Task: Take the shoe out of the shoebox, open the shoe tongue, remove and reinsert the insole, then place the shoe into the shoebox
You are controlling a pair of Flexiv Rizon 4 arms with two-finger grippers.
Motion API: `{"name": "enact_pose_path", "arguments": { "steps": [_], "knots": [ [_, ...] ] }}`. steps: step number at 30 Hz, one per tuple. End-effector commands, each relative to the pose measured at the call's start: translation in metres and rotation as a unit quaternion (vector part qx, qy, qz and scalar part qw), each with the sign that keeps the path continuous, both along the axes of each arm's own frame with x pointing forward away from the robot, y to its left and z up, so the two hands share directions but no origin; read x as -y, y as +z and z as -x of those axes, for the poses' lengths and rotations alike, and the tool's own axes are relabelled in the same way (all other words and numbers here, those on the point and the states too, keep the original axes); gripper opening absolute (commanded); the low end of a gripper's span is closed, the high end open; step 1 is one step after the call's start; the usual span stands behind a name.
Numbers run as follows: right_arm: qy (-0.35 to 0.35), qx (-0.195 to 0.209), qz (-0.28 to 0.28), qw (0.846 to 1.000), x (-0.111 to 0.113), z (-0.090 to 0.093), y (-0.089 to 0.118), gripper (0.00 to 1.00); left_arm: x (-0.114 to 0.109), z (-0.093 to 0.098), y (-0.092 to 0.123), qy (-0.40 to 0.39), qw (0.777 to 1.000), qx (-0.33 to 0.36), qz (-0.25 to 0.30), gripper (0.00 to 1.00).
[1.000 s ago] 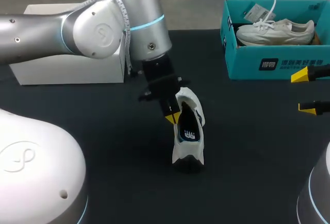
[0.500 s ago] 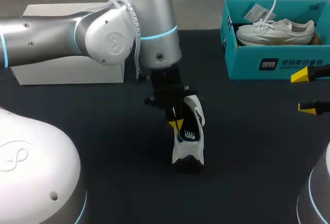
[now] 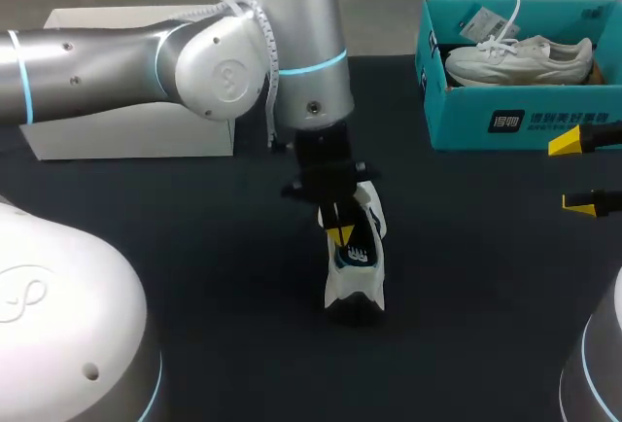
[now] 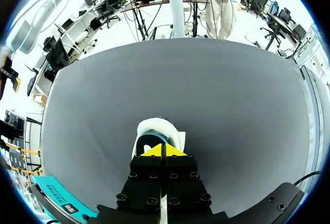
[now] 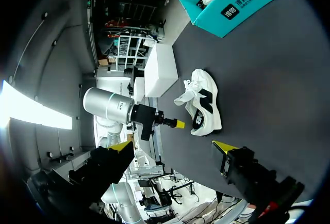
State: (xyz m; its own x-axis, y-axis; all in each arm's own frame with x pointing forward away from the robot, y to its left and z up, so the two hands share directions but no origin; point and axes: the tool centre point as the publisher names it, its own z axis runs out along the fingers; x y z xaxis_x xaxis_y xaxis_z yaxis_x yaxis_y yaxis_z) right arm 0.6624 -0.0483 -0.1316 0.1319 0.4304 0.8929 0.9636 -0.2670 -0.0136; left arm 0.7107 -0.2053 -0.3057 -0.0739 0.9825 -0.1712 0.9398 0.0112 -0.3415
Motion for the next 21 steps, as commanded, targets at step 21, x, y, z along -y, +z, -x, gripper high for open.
{"name": "enact_pose_path", "arguments": {
  "steps": [21],
  "knots": [
    [-0.004, 0.001, 0.002, 1.000, 0.000, 0.005, 0.000, 1.00, 0.016, -0.017, -0.057, -0.008, 0.999, 0.002, -0.033, 0.00]
  ]
}}
